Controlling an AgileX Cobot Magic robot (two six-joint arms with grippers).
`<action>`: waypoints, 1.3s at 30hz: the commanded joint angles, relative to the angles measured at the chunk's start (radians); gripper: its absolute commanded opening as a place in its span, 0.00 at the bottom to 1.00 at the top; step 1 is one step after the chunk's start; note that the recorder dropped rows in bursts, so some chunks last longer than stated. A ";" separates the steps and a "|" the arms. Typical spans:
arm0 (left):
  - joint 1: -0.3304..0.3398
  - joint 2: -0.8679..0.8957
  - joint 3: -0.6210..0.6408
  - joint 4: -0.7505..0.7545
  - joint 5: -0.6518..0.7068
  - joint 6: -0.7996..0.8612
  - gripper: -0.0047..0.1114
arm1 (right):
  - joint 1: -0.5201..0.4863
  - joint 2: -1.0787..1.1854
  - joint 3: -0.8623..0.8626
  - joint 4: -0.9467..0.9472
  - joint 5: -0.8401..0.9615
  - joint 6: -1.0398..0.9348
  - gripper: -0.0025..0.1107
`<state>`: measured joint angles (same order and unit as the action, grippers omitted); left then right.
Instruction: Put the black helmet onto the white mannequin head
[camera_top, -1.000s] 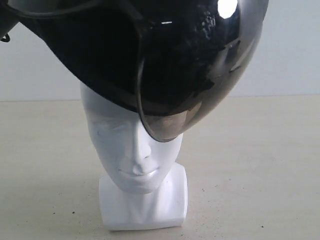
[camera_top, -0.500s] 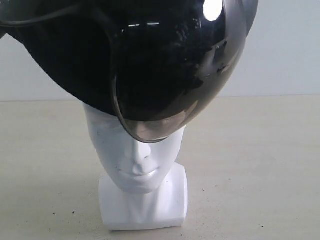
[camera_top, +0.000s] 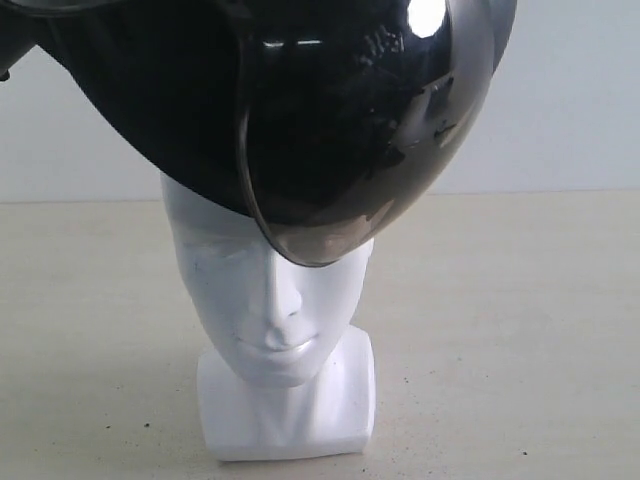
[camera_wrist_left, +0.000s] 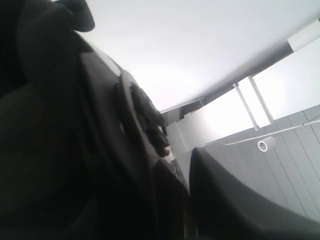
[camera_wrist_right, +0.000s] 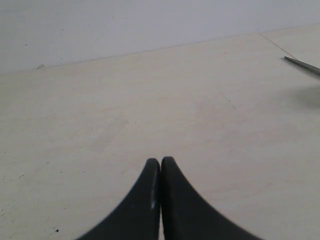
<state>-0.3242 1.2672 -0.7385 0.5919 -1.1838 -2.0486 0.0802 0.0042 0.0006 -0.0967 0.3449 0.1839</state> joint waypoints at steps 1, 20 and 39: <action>0.024 -0.005 -0.018 -0.090 0.048 0.092 0.08 | 0.000 -0.004 -0.001 -0.003 -0.003 -0.004 0.02; 0.024 0.031 -0.025 -0.079 0.116 0.113 0.08 | 0.000 -0.004 -0.001 -0.003 -0.003 -0.004 0.02; 0.024 0.071 -0.030 -0.070 0.146 0.129 0.08 | 0.000 -0.004 -0.001 -0.003 -0.003 -0.004 0.02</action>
<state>-0.3242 1.3361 -0.7556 0.5790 -1.0916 -2.0234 0.0802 0.0042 0.0006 -0.0967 0.3449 0.1839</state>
